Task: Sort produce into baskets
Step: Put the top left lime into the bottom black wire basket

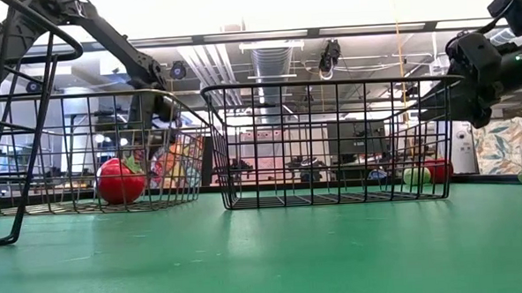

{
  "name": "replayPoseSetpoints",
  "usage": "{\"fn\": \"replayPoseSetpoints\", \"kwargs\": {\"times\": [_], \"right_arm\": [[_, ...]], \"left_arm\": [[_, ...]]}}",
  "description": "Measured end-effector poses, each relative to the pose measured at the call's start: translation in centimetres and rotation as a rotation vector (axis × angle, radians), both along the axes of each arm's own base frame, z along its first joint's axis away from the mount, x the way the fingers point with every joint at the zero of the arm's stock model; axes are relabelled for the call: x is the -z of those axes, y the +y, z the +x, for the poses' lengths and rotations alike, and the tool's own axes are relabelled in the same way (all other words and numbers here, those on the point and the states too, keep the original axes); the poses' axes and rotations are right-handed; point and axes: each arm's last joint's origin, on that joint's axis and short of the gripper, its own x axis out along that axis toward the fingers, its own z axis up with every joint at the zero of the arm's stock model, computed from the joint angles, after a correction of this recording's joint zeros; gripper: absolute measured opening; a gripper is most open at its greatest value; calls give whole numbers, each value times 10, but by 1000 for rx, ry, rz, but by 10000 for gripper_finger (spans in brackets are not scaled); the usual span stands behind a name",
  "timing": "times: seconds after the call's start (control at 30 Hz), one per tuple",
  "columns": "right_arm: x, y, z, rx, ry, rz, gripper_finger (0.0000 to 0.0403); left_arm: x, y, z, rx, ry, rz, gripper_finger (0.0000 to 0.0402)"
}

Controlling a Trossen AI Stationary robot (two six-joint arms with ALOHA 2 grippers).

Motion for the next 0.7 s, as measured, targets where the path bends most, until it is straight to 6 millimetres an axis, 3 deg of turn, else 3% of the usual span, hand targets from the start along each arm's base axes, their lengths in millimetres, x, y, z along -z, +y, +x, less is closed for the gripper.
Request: {"fn": "replayPoseSetpoints", "kwargs": {"times": [0.2, 0.33, 0.53, 0.7], "right_arm": [[-5, 0, 0, 16, -41, 42, 203], [-6, 0, 0, 30, -58, 80, 203], [-6, 0, 0, 50, -83, 134, 203], [-6, -1, 0, 78, -91, 137, 203]], "left_arm": [[-25, -8, 10, 262, 120, -15, 277], [-29, -9, 13, 360, 122, -24, 267], [0, 5, 4, 431, 148, -148, 257], [25, 18, 12, 503, 174, -208, 265]]}}
